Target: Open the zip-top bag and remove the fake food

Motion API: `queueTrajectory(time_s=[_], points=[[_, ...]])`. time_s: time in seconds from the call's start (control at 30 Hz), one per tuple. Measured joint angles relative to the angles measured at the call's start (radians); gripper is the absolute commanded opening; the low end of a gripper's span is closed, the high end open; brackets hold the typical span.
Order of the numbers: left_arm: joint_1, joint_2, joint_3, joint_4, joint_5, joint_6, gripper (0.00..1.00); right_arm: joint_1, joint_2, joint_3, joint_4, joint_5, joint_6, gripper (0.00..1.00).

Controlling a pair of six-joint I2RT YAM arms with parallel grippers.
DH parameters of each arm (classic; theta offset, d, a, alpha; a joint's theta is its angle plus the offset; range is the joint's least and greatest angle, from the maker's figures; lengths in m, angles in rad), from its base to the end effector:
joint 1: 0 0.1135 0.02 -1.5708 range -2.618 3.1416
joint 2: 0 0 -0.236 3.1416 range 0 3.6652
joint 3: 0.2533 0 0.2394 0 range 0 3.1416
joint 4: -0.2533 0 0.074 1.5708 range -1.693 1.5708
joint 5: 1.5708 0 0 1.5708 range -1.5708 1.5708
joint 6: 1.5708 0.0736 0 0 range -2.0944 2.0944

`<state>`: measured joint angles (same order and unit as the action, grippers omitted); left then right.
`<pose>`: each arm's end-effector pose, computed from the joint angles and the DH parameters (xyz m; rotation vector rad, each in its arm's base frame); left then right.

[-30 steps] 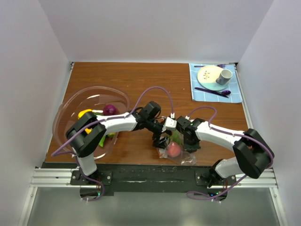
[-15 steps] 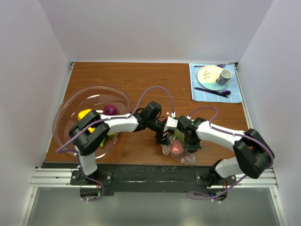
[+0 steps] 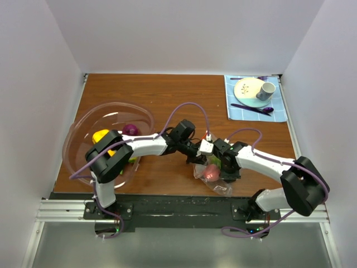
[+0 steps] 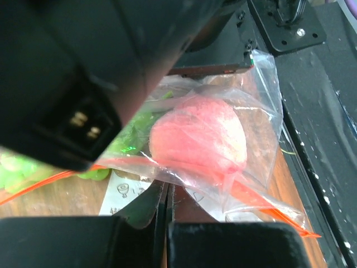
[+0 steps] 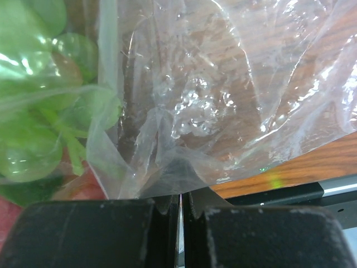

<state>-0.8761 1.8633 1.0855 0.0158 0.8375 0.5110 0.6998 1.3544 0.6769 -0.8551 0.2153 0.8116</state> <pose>0.2041 -0.3304 0.1345 1.7645 1.4534 -1.1573 0.1578 0.1123 0.0997 0.1715 2.9551 -0.1940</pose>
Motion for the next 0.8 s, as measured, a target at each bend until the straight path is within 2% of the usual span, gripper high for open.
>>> queueTrajectory(time_s=[0.3, 0.43, 0.47, 0.5, 0.53, 0.6, 0.63, 0.8], points=[[0.015, -0.066, -0.006, -0.163, -0.043, 0.032, 0.00, 0.019, 0.000, -0.001, 0.005, 0.008, -0.001, 0.00], [0.072, -0.092, -0.041, -0.238, -0.060, 0.035, 0.00, 0.025, -0.008, -0.005, 0.014, 0.006, -0.001, 0.00], [0.085, -0.094, -0.049, -0.247, -0.064, 0.035, 0.04, 0.027, -0.013, -0.007, 0.019, 0.004, -0.001, 0.00], [0.101, -0.097, -0.060, -0.251, -0.072, 0.033, 0.15, 0.029, -0.016, -0.010, 0.024, 0.002, 0.000, 0.00], [0.114, -0.098, -0.071, -0.249, -0.082, 0.031, 0.48, 0.032, -0.019, -0.011, 0.028, 0.002, -0.001, 0.00], [0.114, -0.098, -0.087, -0.237, -0.100, 0.020, 0.62, 0.033, -0.019, -0.011, 0.033, 0.001, -0.001, 0.00], [0.108, -0.098, -0.091, -0.229, -0.110, 0.002, 0.99, 0.033, -0.019, -0.011, 0.033, 0.001, -0.001, 0.00], [0.032, -0.083, -0.084, -0.158, -0.138, -0.048, 1.00, 0.033, -0.019, -0.011, 0.032, -0.001, -0.001, 0.00]])
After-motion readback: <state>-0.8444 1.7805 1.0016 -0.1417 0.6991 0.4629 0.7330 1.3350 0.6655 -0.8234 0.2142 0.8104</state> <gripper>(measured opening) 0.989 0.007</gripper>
